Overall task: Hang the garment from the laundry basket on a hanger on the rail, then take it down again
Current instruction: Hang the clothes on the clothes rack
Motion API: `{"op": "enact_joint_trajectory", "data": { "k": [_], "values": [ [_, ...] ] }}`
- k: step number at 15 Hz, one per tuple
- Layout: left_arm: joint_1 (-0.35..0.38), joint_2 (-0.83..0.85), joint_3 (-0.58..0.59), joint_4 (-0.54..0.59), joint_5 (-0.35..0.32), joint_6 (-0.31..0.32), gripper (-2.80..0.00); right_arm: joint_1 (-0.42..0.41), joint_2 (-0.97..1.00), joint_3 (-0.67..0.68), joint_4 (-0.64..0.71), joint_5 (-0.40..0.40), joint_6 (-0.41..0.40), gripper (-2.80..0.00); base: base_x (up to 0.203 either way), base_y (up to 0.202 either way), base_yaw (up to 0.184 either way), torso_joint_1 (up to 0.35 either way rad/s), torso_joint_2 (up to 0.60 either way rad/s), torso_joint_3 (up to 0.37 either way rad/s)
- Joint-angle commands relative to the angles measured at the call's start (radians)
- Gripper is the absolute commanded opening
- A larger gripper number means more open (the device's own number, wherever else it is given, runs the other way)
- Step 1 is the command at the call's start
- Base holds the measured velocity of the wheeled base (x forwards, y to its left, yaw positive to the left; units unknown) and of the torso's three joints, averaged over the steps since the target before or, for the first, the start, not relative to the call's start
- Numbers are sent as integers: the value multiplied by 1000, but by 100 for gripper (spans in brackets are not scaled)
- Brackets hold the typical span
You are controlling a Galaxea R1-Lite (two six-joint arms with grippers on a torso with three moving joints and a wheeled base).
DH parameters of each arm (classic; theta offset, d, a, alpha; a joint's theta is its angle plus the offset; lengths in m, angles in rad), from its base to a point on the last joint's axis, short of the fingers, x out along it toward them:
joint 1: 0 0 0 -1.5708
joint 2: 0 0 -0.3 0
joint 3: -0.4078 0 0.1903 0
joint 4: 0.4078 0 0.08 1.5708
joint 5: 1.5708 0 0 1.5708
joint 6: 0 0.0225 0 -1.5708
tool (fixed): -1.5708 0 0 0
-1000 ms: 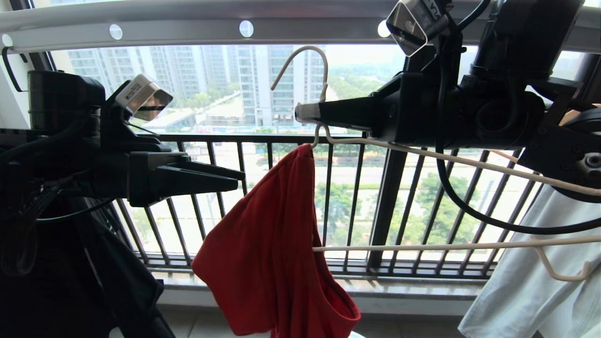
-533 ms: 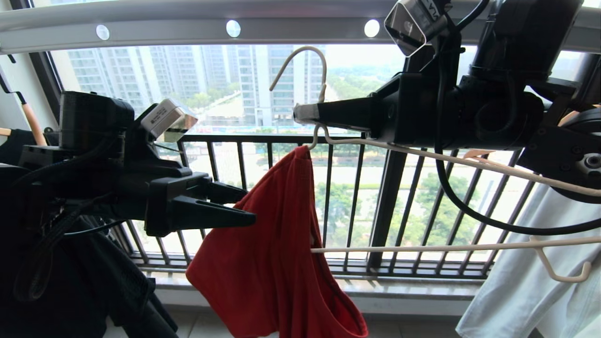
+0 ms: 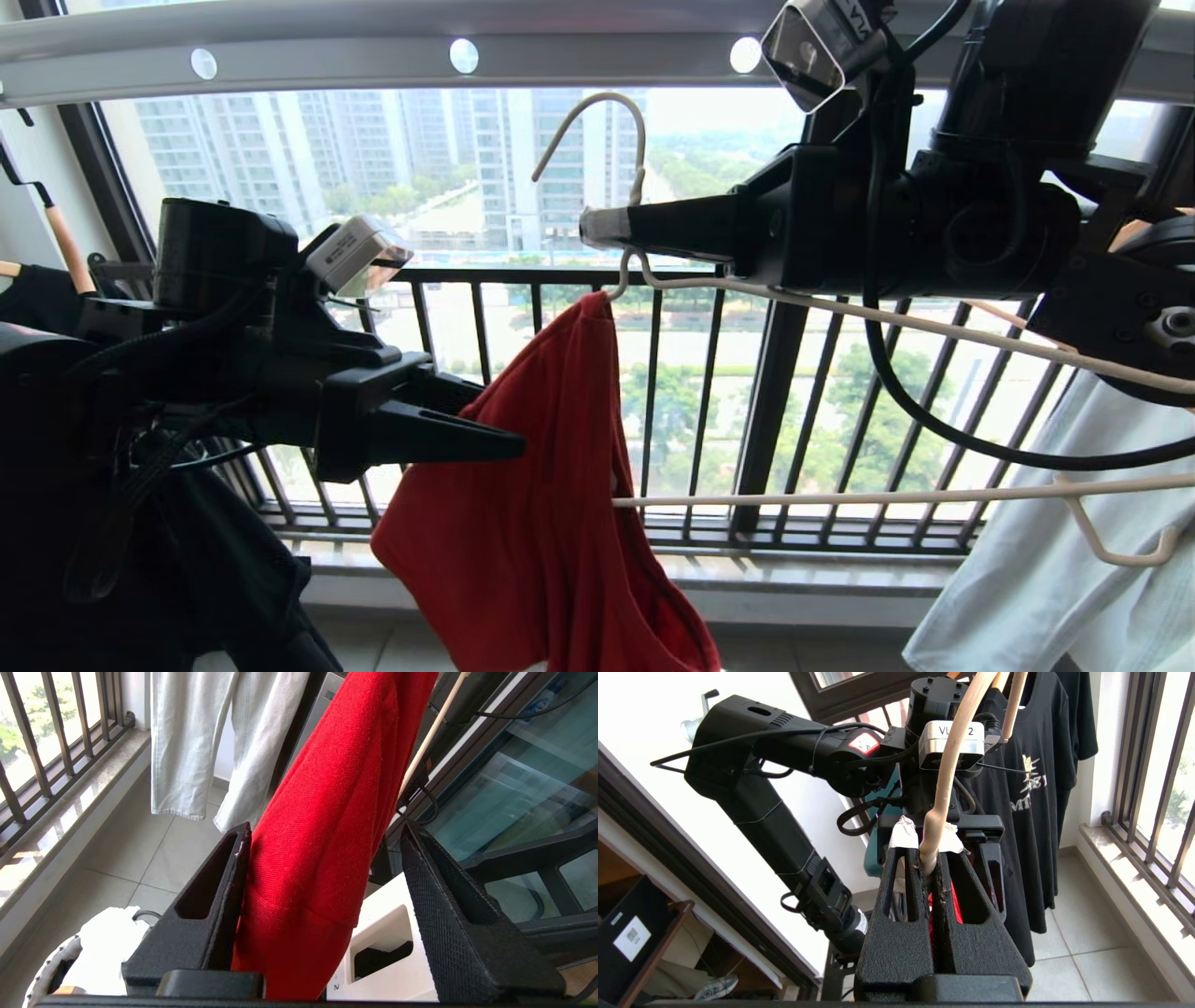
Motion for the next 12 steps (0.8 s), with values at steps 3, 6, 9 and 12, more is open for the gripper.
{"op": "enact_joint_trajectory", "data": {
  "k": [3, 6, 9, 12],
  "values": [
    [-1, 1, -1, -2, -7, 2, -280, 0, 0, 0, -3, 5, 2, -280, 0, 0, 0, 0, 0, 0],
    [-1, -2, 1, -1, -7, 4, -280, 0, 0, 0, -3, 5, 2, -280, 0, 0, 0, 0, 0, 0],
    [-1, -4, 1, -2, -7, 4, -280, 0, 1, 0, -3, 4, 2, -280, 0, 0, 0, 0, 0, 0],
    [-1, -5, 1, -2, -7, 5, -280, 0, 1, 3, -5, 3, -1, -280, 0, 0, 0, 0, 0, 0]
  ]
}}
